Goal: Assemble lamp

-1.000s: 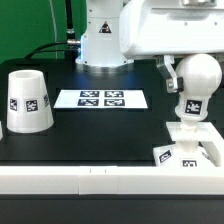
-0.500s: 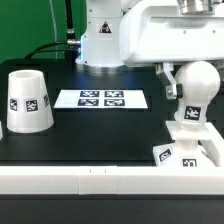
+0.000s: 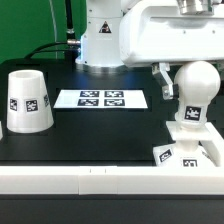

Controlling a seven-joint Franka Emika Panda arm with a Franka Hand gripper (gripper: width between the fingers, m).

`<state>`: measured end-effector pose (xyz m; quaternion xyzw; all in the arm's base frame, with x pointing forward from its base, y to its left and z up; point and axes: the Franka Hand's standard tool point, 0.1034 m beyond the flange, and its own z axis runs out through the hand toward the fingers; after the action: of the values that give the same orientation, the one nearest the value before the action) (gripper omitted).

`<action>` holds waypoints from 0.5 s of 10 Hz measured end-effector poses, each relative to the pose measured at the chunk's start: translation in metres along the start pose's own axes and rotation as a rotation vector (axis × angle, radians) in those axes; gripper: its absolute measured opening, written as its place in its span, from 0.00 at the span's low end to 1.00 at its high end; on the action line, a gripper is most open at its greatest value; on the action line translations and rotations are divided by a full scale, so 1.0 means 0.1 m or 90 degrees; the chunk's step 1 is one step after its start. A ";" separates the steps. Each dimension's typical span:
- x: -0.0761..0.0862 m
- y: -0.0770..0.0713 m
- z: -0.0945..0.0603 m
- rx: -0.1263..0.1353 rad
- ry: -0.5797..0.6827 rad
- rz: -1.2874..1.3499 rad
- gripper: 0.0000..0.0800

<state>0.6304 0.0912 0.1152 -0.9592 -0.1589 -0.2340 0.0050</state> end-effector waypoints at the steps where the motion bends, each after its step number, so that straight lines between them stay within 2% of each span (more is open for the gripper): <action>1: 0.01 0.00 -0.04 0.001 -0.004 -0.001 0.87; 5: 0.14 0.04 -0.39 0.009 -0.028 0.000 0.87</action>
Offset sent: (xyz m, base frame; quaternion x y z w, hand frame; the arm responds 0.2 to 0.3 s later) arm -0.0108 -0.0036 0.0351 0.0214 -0.0479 -0.0106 0.9986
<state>0.6259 0.0883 0.1565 -0.9641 -0.1604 -0.2116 0.0079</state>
